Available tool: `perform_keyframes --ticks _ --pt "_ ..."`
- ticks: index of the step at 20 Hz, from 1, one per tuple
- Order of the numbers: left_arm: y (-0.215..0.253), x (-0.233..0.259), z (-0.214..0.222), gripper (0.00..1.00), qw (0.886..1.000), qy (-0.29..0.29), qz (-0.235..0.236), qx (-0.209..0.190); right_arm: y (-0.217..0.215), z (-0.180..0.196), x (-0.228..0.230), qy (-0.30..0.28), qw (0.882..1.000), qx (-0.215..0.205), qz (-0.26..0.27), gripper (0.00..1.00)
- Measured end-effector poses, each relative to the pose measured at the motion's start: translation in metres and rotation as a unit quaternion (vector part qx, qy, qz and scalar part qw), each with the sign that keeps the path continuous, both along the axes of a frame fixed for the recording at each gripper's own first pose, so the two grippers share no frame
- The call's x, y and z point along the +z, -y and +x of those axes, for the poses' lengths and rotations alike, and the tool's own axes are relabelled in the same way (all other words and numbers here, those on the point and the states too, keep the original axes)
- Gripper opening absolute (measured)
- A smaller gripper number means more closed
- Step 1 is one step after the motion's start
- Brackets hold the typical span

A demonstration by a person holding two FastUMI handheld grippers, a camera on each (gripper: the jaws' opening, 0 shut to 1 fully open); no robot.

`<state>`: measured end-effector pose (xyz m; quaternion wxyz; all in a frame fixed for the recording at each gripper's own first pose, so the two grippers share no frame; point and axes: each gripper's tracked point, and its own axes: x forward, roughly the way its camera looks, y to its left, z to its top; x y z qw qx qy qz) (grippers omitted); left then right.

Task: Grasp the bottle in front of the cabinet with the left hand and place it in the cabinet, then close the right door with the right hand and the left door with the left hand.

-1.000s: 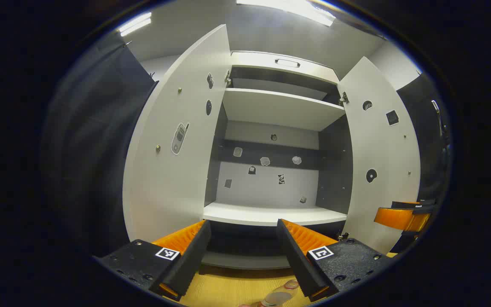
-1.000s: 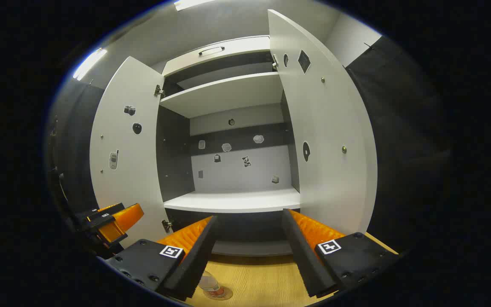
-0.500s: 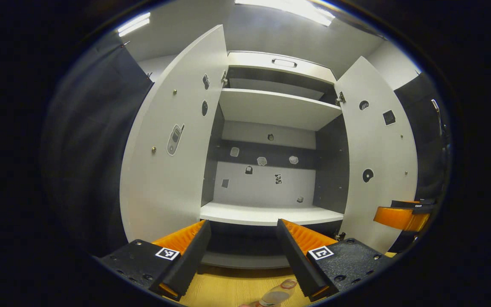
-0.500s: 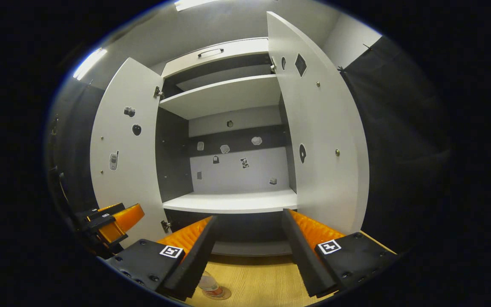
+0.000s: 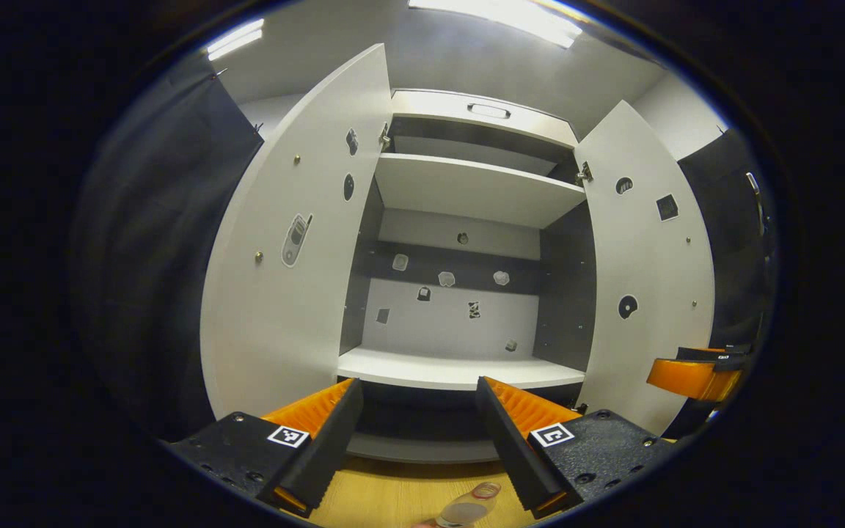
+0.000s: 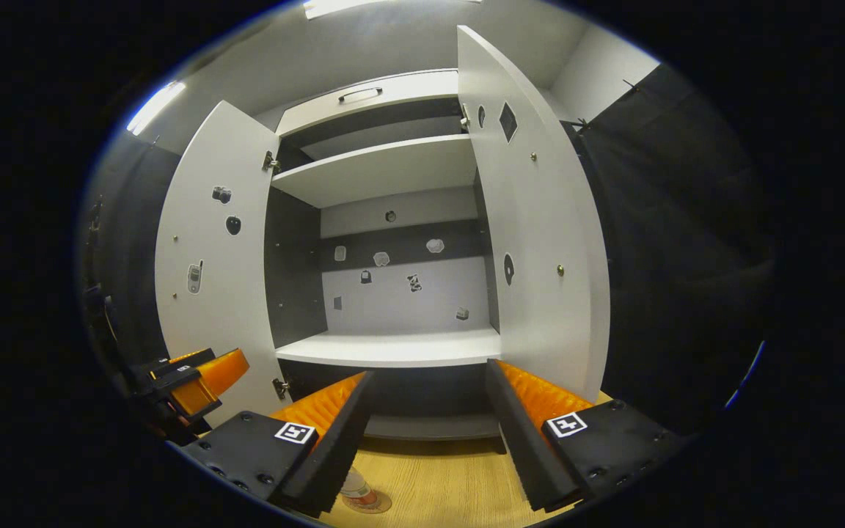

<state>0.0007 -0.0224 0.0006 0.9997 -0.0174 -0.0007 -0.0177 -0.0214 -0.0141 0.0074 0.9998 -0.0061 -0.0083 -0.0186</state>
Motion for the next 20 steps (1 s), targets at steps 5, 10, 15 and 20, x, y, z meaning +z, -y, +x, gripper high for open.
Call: perform_keyframes --ticks 5,10,15,20 --pt "0.060 -0.051 0.012 0.95 0.994 -0.061 -0.044 -0.082 0.007 -0.008 0.001 -0.004 1.000 -0.008 -0.002 0.98" --pt "0.088 -0.136 0.000 0.95 0.984 -0.132 -0.009 -0.117 0.020 -0.015 0.000 -0.008 1.000 -0.023 -0.003 0.98" --pt "0.078 -0.200 -0.015 0.95 0.978 -0.176 0.026 -0.111 0.027 -0.016 -0.008 -0.021 0.999 -0.034 0.004 0.98" --pt "0.073 -0.257 -0.040 0.95 0.962 -0.233 0.034 -0.137 0.023 -0.012 -0.013 -0.030 0.999 -0.029 0.006 0.99"
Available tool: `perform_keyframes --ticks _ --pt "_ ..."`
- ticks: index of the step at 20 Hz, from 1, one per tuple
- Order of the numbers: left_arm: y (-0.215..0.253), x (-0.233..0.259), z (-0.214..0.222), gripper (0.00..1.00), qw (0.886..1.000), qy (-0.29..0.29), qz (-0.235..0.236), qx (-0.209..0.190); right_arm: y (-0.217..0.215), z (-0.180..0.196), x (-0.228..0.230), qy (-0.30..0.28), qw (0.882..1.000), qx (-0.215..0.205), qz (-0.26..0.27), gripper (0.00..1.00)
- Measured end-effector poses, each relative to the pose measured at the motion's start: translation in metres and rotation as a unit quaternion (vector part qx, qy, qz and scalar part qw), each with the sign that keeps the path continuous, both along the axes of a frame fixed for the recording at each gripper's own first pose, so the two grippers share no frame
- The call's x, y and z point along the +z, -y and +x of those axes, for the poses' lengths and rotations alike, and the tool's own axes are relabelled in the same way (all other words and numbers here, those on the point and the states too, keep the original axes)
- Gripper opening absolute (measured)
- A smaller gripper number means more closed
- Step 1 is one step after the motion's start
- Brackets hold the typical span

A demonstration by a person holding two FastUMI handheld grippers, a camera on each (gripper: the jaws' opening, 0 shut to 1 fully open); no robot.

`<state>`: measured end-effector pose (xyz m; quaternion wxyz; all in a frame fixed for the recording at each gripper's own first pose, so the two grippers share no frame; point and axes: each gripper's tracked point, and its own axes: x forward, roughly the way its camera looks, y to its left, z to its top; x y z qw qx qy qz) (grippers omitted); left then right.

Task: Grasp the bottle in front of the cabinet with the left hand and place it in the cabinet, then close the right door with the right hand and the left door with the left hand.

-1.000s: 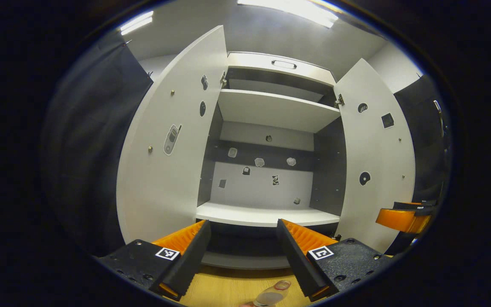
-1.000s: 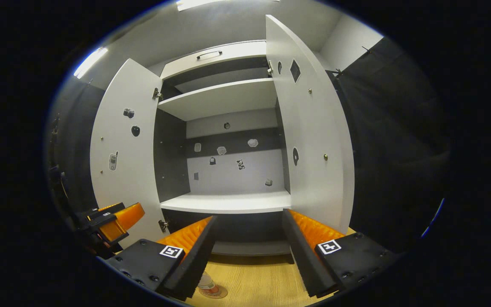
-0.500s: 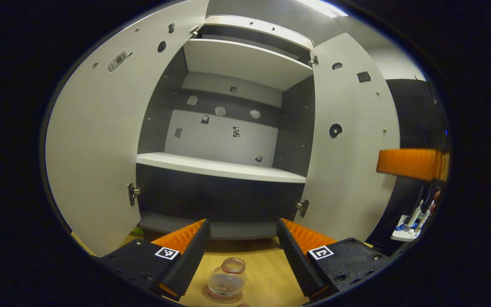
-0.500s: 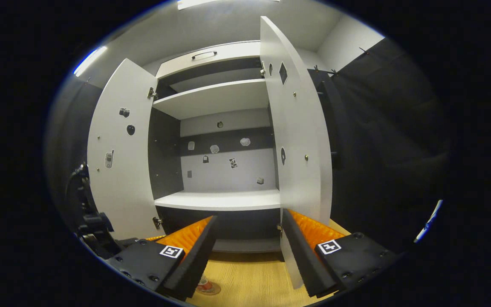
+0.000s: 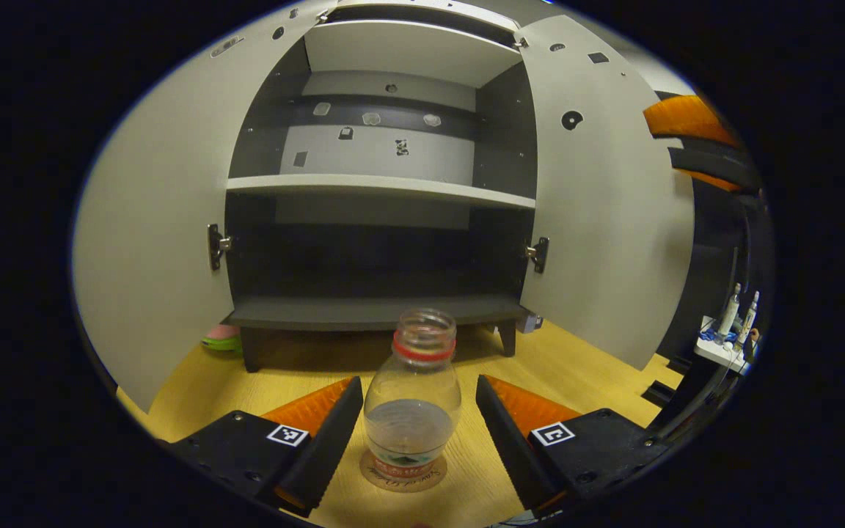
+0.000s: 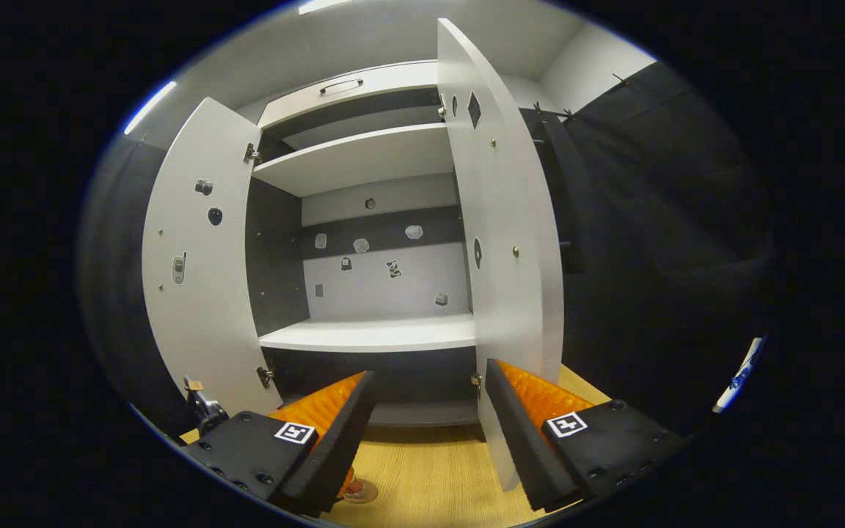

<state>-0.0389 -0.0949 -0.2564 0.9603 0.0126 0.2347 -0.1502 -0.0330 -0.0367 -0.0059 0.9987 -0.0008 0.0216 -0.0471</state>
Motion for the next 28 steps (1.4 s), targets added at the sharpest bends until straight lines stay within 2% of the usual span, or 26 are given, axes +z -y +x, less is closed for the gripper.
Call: perform_keyframes --ticks 5,9,10,12,15,19,24,26,28 --pt "-0.013 -0.045 -0.020 0.95 0.999 -0.050 0.020 -0.002 -0.006 0.003 -0.004 -0.005 1.000 0.006 0.002 0.98" --pt "-0.008 -0.034 -0.014 0.93 0.999 -0.031 -0.003 -0.011 -0.006 0.004 -0.005 -0.007 1.000 0.007 0.006 0.98" --pt "-0.008 -0.030 -0.015 0.81 0.999 -0.029 0.005 -0.013 -0.006 0.004 -0.005 -0.007 1.000 0.006 0.007 0.98" --pt "-0.006 -0.017 -0.016 0.75 0.999 -0.035 0.015 -0.022 -0.006 0.005 -0.006 -0.008 1.000 0.004 0.006 0.99" --pt "-0.004 0.038 -0.003 0.75 1.000 -0.006 -0.011 -0.023 -0.006 0.005 -0.006 -0.009 1.000 0.003 0.005 0.98" --pt "-0.008 0.146 0.043 0.74 0.996 0.074 -0.057 -0.004 -0.008 0.007 -0.008 -0.011 1.000 0.003 0.010 0.99" --pt "-0.010 0.272 0.105 0.74 0.985 0.166 -0.042 0.005 -0.002 0.005 -0.009 -0.008 1.000 -0.004 0.014 0.98" --pt "-0.006 0.307 0.134 0.74 0.979 0.199 -0.036 0.010 0.001 0.001 -0.009 -0.008 1.000 -0.007 0.018 0.98" --pt "-0.001 0.327 0.162 0.74 0.977 0.209 -0.037 0.016 0.006 -0.003 -0.008 -0.006 1.000 -0.015 0.019 0.98"
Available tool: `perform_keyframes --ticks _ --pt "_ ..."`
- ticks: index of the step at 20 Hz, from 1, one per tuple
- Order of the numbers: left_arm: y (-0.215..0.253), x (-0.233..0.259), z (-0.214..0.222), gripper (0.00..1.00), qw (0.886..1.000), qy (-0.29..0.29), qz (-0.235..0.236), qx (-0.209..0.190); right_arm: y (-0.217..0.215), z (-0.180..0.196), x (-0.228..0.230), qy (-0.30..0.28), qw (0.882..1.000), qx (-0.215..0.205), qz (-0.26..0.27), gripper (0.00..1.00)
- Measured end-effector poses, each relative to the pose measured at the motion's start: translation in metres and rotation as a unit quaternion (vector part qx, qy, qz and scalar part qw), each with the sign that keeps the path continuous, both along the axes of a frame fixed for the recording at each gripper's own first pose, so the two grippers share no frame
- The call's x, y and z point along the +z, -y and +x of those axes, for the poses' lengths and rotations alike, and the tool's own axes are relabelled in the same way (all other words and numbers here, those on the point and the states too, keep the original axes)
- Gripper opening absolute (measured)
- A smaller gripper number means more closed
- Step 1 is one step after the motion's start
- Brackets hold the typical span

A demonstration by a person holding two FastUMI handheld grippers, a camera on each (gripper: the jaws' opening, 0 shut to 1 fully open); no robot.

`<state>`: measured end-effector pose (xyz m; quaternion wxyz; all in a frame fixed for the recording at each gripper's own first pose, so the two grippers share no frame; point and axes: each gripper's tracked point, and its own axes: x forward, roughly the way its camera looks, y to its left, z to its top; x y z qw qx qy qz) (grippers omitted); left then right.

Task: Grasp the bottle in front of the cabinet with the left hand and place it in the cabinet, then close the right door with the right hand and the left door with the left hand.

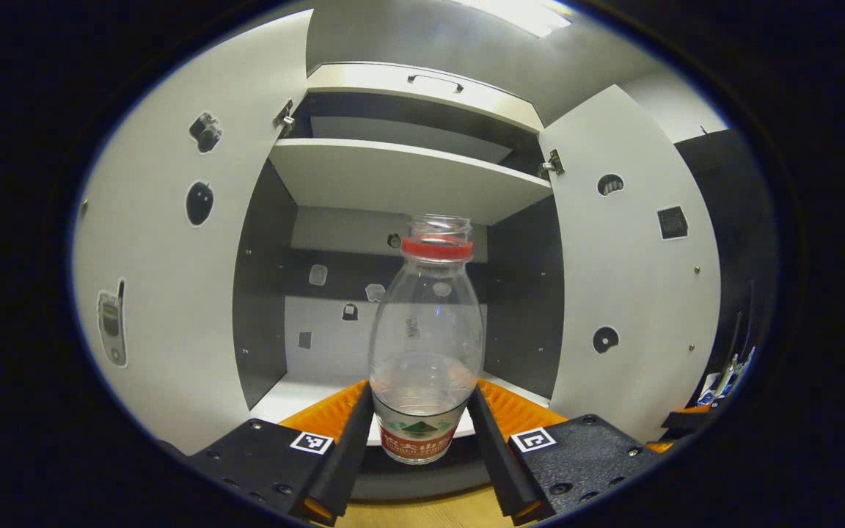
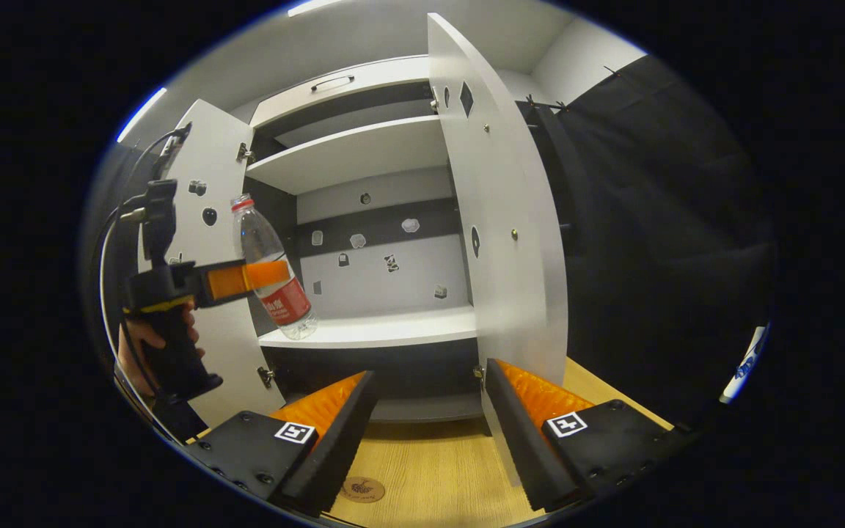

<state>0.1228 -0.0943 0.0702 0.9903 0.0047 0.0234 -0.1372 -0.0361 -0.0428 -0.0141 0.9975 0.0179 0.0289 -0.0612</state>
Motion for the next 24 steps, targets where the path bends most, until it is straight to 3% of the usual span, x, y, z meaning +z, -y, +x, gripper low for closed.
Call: perform_keyframes --ticks 5,9,11,16,19,23,24 --pt "0.020 -0.008 0.096 0.74 0.997 -0.059 -0.041 0.008 0.017 -0.021 0.004 0.005 1.000 -0.030 -0.002 0.98" --pt "0.016 -0.044 0.150 0.74 0.993 -0.114 0.015 0.037 0.041 -0.037 0.007 0.006 0.998 -0.068 0.002 0.98" --pt "0.014 -0.057 0.155 0.75 0.989 -0.135 0.040 0.050 0.054 -0.041 0.008 0.008 0.996 -0.087 0.005 0.98" --pt "0.021 -0.092 0.157 0.75 0.980 -0.184 0.050 0.050 0.071 -0.053 0.012 0.013 0.993 -0.119 0.007 0.99" --pt "0.021 -0.094 0.162 0.76 0.981 -0.179 0.047 0.054 0.074 -0.054 0.012 0.014 0.992 -0.124 0.006 0.99" --pt "0.020 -0.097 0.167 0.86 0.983 -0.169 0.044 0.056 0.073 -0.053 0.010 0.012 0.992 -0.122 0.006 0.99" --pt "0.018 -0.095 0.167 0.92 0.984 -0.163 0.043 0.057 0.073 -0.053 0.011 0.012 0.993 -0.121 0.006 0.99"
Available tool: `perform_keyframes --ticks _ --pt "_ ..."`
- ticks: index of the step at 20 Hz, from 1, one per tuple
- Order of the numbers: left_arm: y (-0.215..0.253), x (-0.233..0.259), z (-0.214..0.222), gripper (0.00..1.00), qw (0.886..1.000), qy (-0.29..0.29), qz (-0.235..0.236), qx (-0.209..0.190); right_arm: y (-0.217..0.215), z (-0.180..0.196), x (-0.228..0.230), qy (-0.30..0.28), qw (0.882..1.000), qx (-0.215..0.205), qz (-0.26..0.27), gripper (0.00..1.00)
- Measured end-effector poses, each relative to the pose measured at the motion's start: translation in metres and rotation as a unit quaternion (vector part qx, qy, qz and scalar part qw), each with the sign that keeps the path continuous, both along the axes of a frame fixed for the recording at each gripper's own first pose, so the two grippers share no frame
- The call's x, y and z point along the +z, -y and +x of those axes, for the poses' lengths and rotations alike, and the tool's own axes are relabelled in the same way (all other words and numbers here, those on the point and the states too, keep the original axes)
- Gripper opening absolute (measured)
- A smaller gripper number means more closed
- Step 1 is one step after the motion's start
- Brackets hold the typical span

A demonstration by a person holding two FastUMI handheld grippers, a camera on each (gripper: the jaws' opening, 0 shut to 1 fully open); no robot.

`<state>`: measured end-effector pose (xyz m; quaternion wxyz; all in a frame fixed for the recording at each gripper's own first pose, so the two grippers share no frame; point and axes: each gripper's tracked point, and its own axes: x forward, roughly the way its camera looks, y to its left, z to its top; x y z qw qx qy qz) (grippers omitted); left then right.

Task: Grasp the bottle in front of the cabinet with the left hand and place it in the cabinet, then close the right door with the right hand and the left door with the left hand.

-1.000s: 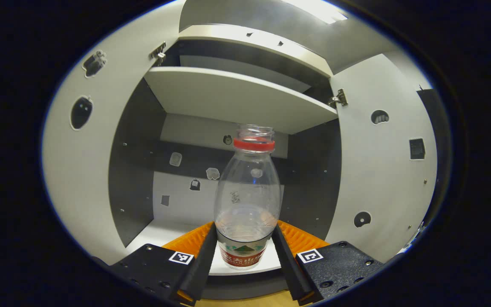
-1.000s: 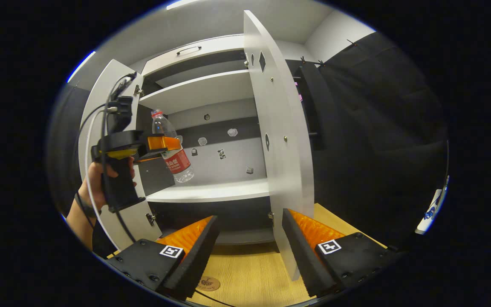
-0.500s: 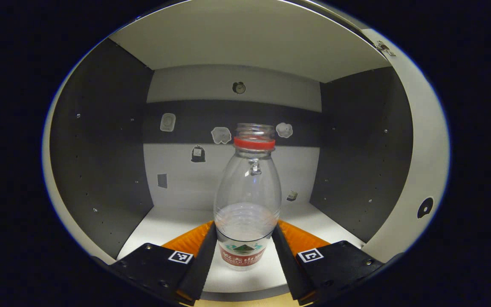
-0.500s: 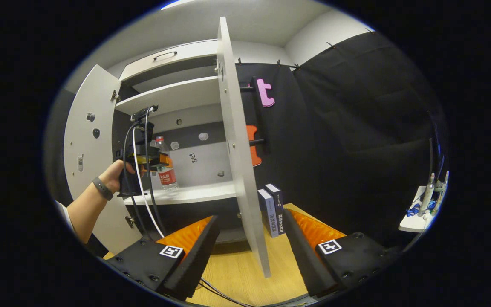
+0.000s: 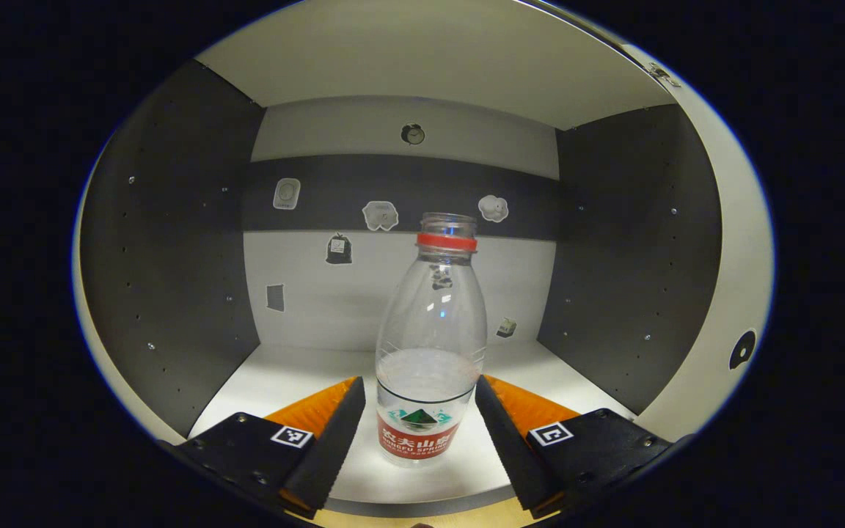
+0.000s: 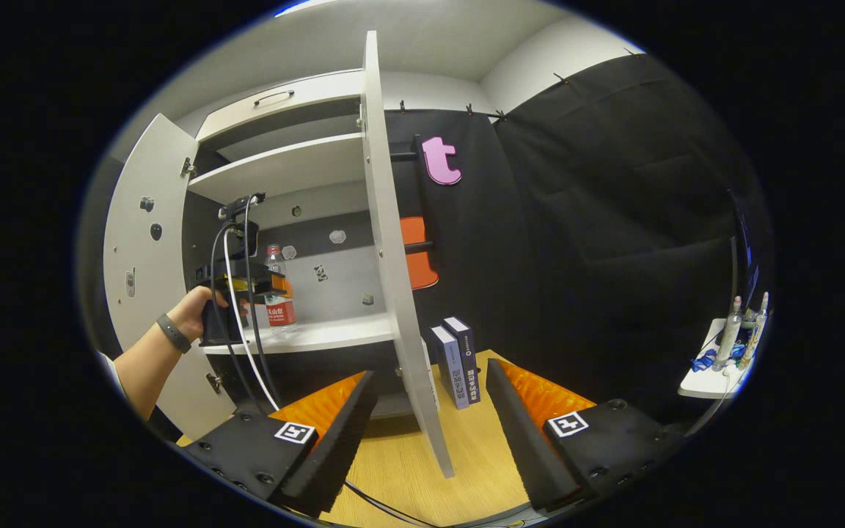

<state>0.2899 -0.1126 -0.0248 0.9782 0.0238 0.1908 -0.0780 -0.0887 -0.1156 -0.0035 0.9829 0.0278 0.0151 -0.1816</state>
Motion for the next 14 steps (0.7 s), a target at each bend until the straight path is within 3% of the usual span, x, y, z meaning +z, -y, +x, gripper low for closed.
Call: perform_keyframes --ticks 7,13,14 --pt "-0.004 0.047 -0.020 0.95 0.996 0.076 -0.035 -0.001 0.001 -0.005 0.004 0.000 1.000 0.009 -0.006 0.99" --pt "-0.025 0.122 -0.077 0.92 0.984 0.171 -0.052 0.011 -0.013 -0.002 0.004 -0.006 0.999 0.036 -0.008 0.99" --pt "-0.029 0.130 -0.089 0.96 0.982 0.179 -0.053 0.013 -0.015 -0.001 0.005 -0.006 0.999 0.042 -0.009 0.99"
